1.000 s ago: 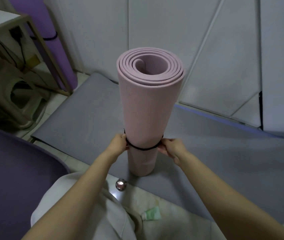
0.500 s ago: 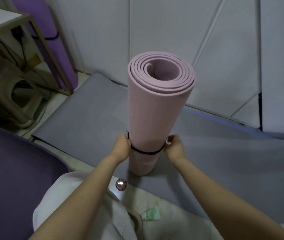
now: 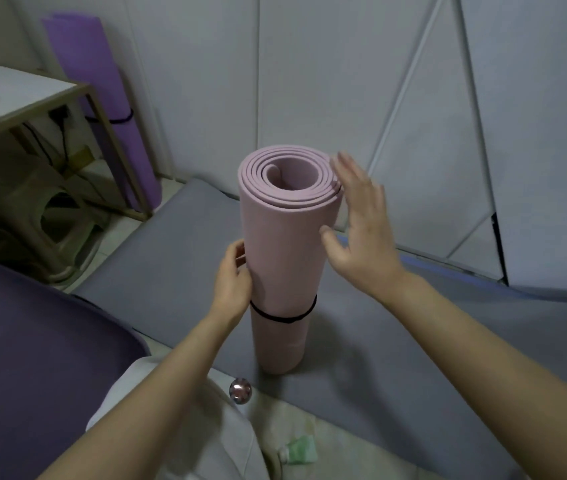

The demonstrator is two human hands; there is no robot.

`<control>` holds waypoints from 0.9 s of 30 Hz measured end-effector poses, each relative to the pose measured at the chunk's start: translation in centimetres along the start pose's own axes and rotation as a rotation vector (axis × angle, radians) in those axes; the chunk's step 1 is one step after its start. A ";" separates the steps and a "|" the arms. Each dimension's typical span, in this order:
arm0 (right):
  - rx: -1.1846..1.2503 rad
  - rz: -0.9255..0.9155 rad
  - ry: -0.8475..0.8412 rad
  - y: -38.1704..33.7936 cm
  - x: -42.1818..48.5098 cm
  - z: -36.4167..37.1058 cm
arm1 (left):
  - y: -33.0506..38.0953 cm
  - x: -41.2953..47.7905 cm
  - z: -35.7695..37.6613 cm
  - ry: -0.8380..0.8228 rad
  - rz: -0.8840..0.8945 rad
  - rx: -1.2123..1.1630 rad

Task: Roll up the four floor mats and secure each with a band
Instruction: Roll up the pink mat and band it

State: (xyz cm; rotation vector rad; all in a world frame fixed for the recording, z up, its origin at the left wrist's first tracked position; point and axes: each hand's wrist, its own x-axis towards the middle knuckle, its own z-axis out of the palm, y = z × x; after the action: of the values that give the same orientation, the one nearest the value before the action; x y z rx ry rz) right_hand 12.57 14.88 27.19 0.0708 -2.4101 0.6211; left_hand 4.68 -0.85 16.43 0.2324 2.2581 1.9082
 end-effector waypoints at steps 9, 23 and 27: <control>-0.557 -0.443 -0.304 -4.2 4.4 -1.1 | 0.8 -0.8 -5.4 -0.196 0.229 0.466; -0.611 -0.286 -0.635 -8.8 8.5 2.7 | -3.4 -3.3 -21.5 -0.146 -0.281 1.353; -0.565 -0.289 -0.571 -9.1 9.9 3.9 | -5.0 -5.5 -23.7 -0.206 -0.435 1.257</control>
State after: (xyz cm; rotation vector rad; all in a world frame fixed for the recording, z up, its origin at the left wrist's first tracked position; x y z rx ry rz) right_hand 4.24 6.04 34.25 0.3916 -2.9479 -0.2654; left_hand 4.45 -25.66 15.53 0.0561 2.6858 0.0959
